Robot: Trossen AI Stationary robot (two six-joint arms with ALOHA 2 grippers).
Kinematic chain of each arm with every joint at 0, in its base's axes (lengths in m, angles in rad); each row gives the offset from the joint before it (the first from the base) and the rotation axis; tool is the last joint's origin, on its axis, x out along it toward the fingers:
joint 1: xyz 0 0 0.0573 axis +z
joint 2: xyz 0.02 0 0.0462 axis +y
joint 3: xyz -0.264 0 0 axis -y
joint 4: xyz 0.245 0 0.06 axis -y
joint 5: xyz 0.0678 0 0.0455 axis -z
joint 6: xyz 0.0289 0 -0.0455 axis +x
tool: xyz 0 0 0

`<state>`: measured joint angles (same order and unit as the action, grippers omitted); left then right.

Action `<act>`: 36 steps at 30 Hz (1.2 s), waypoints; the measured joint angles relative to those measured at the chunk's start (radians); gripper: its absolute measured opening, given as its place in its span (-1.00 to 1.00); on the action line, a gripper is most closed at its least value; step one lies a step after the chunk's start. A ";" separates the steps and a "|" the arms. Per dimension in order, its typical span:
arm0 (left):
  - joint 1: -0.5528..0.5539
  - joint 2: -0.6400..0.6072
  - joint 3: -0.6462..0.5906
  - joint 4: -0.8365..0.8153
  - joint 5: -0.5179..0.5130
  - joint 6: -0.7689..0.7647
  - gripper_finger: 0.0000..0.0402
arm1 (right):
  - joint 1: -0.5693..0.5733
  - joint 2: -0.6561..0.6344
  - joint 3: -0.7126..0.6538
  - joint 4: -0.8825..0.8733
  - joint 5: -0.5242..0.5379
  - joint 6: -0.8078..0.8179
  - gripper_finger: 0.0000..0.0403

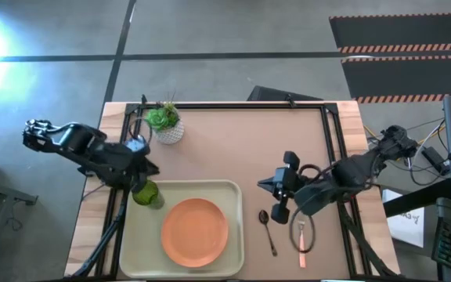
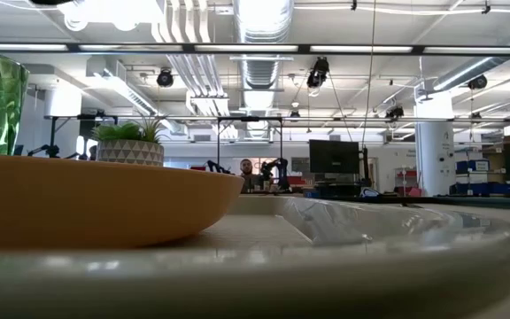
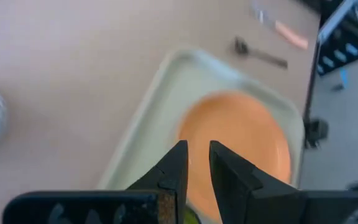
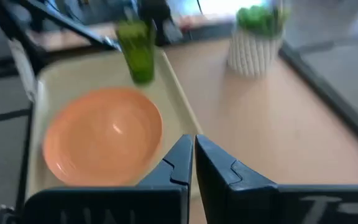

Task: Pick and place plate/cup/fork/spoon on tray
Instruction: Adjust the orange plate on the white tray

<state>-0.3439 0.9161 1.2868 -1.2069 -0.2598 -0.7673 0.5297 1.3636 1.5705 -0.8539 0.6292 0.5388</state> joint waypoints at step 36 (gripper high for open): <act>0.000 -0.066 0.047 0.308 -0.092 0.444 -0.76 | -0.240 0.507 -0.200 0.566 -0.596 0.119 -0.96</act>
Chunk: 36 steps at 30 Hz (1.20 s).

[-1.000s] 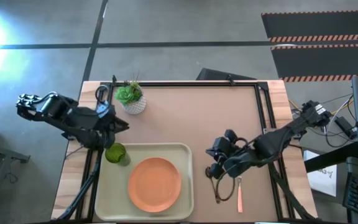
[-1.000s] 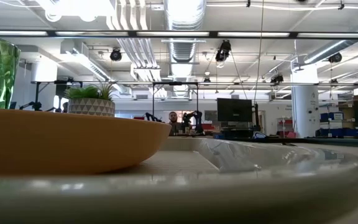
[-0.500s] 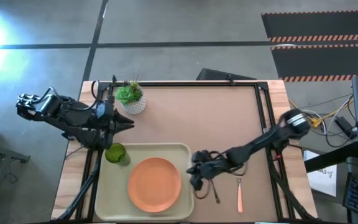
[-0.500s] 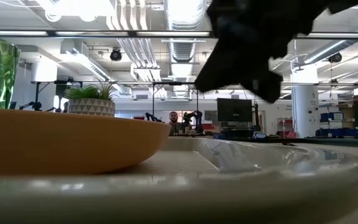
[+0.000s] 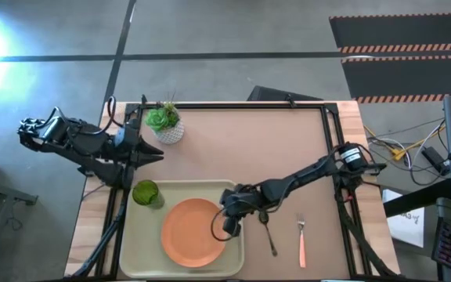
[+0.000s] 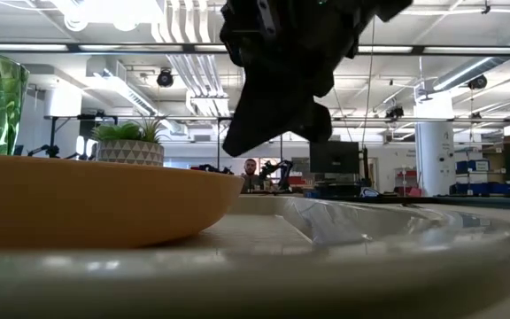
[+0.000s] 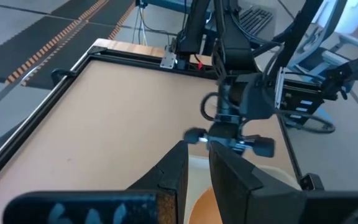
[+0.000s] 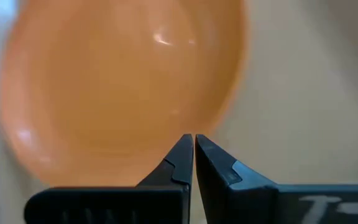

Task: Pick and place plate/cup/fork/spoon on tray
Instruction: Adjust the orange plate on the white tray

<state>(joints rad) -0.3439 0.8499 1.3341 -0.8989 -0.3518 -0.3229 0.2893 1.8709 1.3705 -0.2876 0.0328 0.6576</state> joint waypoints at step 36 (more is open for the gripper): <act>0.000 -0.054 -0.019 -0.039 0.034 0.044 -0.76 | -0.022 -0.003 -0.074 -0.013 0.074 0.115 -0.96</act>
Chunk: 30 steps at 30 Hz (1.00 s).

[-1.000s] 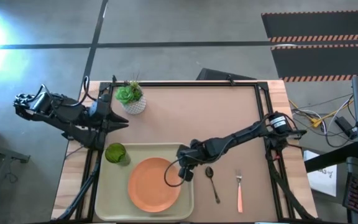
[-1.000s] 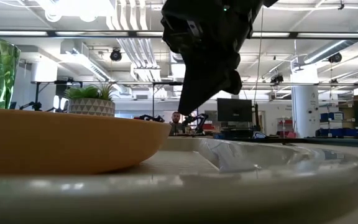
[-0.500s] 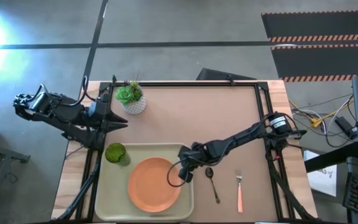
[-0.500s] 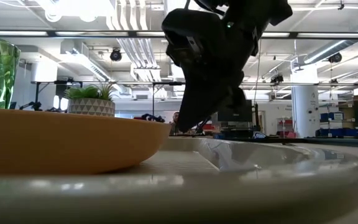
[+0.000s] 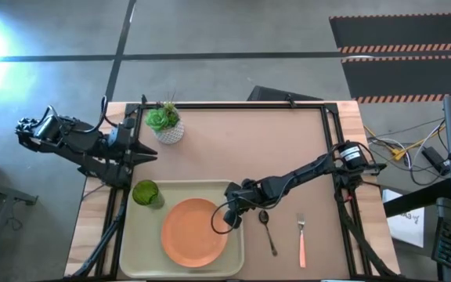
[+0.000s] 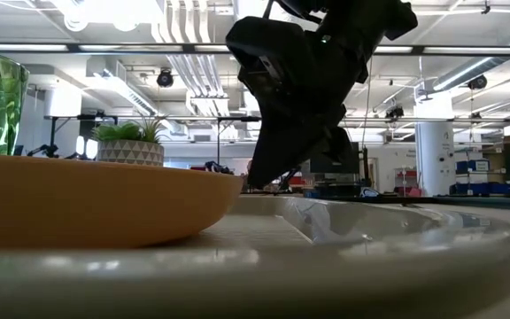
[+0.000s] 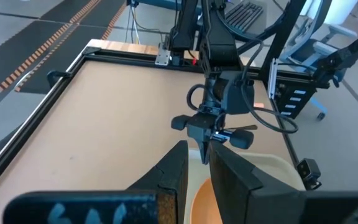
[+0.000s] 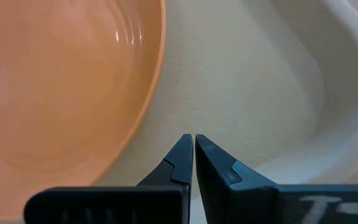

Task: Pick and place plate/cup/fork/spoon on tray
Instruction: Adjust the orange plate on the white tray

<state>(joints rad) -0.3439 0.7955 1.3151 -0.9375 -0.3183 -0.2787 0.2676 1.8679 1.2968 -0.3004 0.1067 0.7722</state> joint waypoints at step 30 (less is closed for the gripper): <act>0.000 -0.012 0.000 0.001 0.016 -0.002 -0.76 | 0.003 0.180 0.142 0.152 -0.073 -0.065 -0.96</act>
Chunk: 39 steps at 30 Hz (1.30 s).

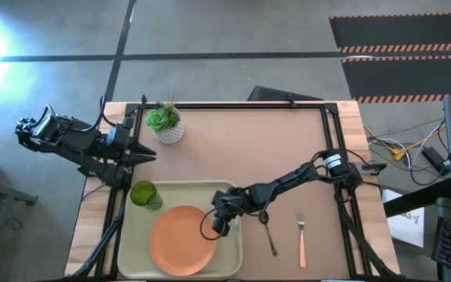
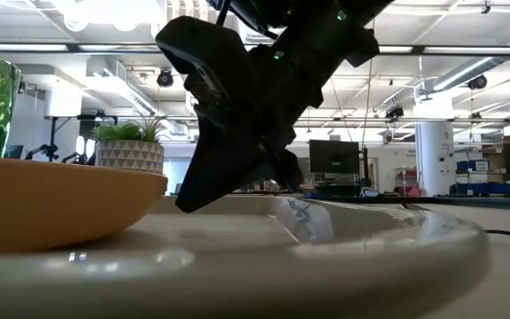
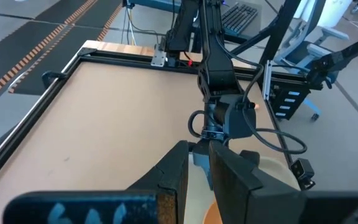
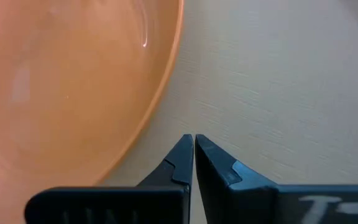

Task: Pick and place plate/cup/fork/spoon on tray
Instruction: Adjust the orange plate on the white tray

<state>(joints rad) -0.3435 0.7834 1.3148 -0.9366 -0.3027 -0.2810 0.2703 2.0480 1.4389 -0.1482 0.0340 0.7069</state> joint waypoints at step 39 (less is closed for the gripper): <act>0.000 0.006 -0.013 0.001 0.000 0.001 -0.76 | 0.065 0.039 0.015 0.017 -0.050 0.177 -0.96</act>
<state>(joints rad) -0.3435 0.7895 1.3014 -0.9353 -0.3027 -0.2802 0.3356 2.0868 1.4536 -0.1315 -0.0160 0.8842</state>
